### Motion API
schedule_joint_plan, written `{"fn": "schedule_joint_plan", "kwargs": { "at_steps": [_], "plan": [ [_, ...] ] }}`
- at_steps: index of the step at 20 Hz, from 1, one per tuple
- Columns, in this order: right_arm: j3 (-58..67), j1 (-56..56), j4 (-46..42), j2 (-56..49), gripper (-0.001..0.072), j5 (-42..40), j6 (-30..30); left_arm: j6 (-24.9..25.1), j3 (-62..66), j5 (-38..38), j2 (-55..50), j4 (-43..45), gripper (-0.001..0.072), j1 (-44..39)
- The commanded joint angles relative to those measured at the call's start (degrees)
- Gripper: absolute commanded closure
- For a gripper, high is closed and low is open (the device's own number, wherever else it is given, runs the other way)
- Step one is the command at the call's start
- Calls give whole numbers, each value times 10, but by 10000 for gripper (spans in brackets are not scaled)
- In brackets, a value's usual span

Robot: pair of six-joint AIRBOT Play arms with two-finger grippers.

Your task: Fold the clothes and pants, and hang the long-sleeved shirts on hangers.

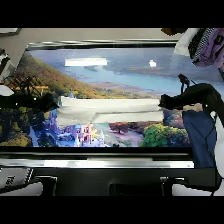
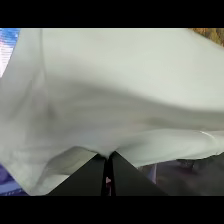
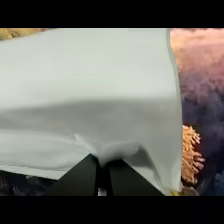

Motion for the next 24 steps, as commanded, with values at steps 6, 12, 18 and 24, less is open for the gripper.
{"fn": "schedule_joint_plan", "kwargs": {
  "at_steps": [6,12,18,24],
  "plan": [
    [39,15,-12,-73,677,60,26,2,162,2,-169,0,694,-22],
    [39,15,-8,-94,613,70,44,2,198,-2,-222,0,686,-28],
    [94,-23,-18,-82,213,-39,107,2,234,-43,-222,14,284,-14],
    [117,-140,72,-112,156,-129,82,2,270,-80,-174,55,284,-9]
  ]
}}
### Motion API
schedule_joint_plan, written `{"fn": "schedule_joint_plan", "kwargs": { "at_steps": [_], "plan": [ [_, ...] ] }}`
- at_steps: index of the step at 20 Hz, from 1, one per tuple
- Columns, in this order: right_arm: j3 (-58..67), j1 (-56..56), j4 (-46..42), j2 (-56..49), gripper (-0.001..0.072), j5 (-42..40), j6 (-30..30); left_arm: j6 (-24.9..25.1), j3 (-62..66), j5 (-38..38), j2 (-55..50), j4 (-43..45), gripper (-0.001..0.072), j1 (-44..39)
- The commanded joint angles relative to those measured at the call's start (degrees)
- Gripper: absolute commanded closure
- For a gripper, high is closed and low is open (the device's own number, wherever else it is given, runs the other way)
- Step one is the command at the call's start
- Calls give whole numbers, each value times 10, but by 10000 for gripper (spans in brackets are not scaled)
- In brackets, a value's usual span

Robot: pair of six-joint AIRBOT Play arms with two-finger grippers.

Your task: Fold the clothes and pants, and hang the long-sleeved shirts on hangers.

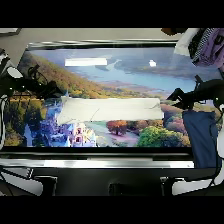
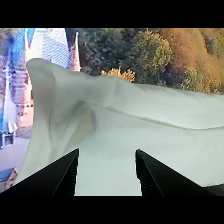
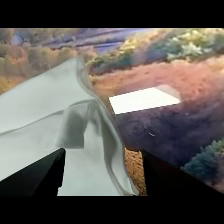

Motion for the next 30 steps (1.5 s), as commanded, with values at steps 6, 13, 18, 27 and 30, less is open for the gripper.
{"fn": "schedule_joint_plan", "kwargs": {
  "at_steps": [6,13,18,27,30],
  "plan": [
    [8,-38,122,-83,61,-69,-55,-1,11,-18,29,15,285,1],
    [8,-37,154,-117,52,-59,-53,0,11,-17,29,16,286,1],
    [8,-12,156,-118,52,-37,-52,0,11,-12,27,16,286,1],
    [8,57,123,-127,600,-31,-44,0,11,-19,27,15,288,1],
    [10,54,87,-82,678,-40,-33,-3,11,-19,27,7,369,-5]
  ]
}}
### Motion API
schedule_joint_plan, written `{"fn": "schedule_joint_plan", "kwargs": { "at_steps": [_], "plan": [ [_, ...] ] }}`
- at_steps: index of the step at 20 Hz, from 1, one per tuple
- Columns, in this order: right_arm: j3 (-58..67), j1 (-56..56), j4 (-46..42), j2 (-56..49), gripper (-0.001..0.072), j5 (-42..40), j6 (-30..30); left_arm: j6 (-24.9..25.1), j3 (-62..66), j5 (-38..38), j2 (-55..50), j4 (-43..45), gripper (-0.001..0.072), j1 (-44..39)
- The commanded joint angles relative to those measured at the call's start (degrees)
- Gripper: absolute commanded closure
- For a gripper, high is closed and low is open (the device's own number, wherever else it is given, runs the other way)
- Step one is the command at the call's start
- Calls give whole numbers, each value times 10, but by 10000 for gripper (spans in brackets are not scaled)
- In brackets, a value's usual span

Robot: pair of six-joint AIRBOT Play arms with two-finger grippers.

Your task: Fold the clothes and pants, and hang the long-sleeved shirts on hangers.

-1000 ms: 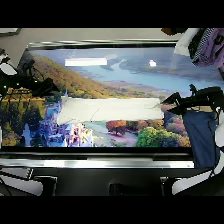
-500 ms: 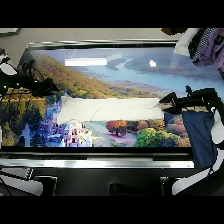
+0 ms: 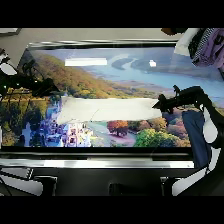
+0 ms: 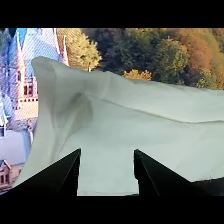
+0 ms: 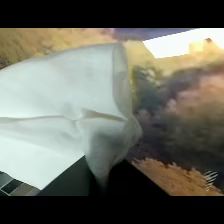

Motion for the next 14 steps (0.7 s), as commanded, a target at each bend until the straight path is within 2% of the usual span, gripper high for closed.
{"fn": "schedule_joint_plan", "kwargs": {
  "at_steps": [1,2,7,10,14],
  "plan": [
    [3,2,-49,52,678,-12,27,-7,0,-1,-1,-12,576,-12],
    [3,2,-72,74,678,-16,37,-9,0,3,-2,-21,690,-25],
    [3,2,-172,194,678,-39,88,-45,-1,59,-50,-104,690,-148],
    [5,2,-192,247,678,-59,114,-68,-1,152,-97,-170,691,-258],
    [5,2,-204,305,678,-68,137,-79,0,292,-159,-314,691,-394]
  ]
}}
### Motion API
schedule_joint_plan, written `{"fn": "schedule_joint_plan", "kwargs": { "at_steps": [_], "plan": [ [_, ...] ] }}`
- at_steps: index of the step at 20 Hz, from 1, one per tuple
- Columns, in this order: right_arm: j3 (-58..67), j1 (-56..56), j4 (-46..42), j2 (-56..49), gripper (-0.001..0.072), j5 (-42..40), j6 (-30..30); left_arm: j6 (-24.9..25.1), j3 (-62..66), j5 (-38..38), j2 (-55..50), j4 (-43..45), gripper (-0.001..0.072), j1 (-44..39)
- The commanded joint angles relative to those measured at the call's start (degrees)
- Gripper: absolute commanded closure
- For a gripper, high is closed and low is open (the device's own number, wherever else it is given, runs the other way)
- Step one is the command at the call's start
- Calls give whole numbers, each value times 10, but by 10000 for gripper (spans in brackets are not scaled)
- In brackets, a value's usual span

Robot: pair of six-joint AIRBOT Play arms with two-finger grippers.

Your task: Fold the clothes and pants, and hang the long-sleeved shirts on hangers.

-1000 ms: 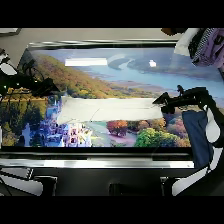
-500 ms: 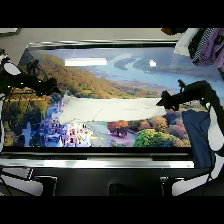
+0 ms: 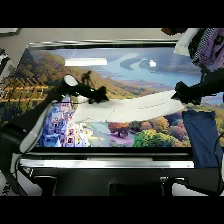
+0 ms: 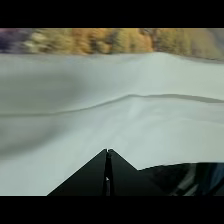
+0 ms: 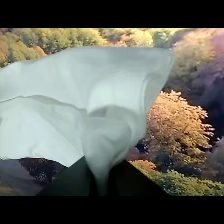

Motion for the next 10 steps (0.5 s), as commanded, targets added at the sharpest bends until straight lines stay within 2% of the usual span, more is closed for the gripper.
{"fn": "schedule_joint_plan", "kwargs": {
  "at_steps": [1,5,10],
  "plan": [
    [1,0,-25,53,678,-7,26,-18,1,141,-51,-143,691,-116],
    [21,0,-34,62,678,-6,43,-18,1,248,-90,-257,691,-198],
    [38,0,-5,63,678,6,59,-17,12,342,-120,-337,692,-249]
  ]
}}
